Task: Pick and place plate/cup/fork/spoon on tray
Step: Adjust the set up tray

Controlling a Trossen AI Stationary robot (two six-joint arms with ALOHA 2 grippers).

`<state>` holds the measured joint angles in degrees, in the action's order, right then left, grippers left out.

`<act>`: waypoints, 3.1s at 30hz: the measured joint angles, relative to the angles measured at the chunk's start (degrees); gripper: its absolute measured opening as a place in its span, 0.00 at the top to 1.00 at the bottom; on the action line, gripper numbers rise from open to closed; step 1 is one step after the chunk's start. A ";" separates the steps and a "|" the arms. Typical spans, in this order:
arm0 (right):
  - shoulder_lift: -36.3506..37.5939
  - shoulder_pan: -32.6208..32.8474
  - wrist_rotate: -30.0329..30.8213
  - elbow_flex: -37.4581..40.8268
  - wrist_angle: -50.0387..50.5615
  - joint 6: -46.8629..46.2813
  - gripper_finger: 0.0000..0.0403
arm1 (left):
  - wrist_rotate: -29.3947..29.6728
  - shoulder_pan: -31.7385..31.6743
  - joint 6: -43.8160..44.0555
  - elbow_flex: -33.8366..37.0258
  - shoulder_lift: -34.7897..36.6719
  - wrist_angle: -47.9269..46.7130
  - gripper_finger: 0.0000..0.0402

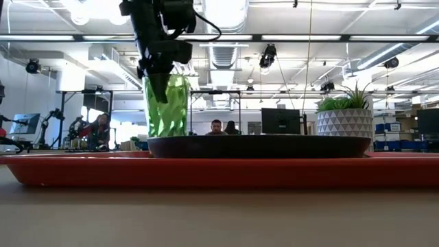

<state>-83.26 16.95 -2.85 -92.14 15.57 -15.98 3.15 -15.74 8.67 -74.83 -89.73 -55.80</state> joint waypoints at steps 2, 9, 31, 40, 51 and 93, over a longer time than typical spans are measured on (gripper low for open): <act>-0.02 0.05 0.00 0.00 0.00 0.38 0.98 | -0.02 -0.09 -0.01 0.00 0.05 -0.80 1.00; -0.04 0.07 0.00 0.00 0.00 0.51 0.98 | 0.16 -0.16 -0.07 -0.15 0.07 1.32 1.00; -0.07 0.07 -0.02 0.00 0.00 0.06 0.98 | 0.11 -0.16 0.58 -0.13 0.09 1.31 0.82; -0.07 0.07 0.00 0.00 0.00 0.08 0.98 | -0.67 0.02 1.46 -0.80 1.53 1.21 0.81; -0.07 0.07 0.02 -0.02 0.04 0.12 0.98 | -4.67 0.14 1.59 -1.07 5.20 0.75 0.81; -12.55 0.00 9.29 0.26 31.28 -21.96 0.98 | -3.00 3.66 7.32 -0.49 25.08 -6.15 0.89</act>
<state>-95.81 16.95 6.44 -91.87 46.85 -37.94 0.15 -12.08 16.00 -75.32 -64.65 -61.95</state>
